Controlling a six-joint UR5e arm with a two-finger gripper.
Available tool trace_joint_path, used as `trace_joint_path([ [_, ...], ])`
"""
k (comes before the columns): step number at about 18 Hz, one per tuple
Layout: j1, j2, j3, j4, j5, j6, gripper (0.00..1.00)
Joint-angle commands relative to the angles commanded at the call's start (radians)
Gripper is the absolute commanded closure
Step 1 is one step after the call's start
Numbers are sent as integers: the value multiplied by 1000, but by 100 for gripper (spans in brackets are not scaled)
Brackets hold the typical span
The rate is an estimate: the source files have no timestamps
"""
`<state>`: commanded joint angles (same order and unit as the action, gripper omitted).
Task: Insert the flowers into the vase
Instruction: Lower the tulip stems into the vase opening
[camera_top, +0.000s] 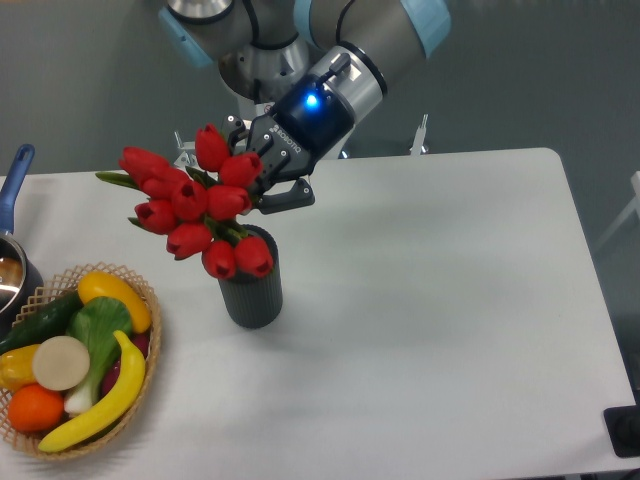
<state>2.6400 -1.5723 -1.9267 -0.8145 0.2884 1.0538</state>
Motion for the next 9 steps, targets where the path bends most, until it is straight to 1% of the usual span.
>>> trace_joint_path([
  [5,5,-2,-8,0,0,3,93],
  [9,3,-3,-52,0,2,80,92],
])
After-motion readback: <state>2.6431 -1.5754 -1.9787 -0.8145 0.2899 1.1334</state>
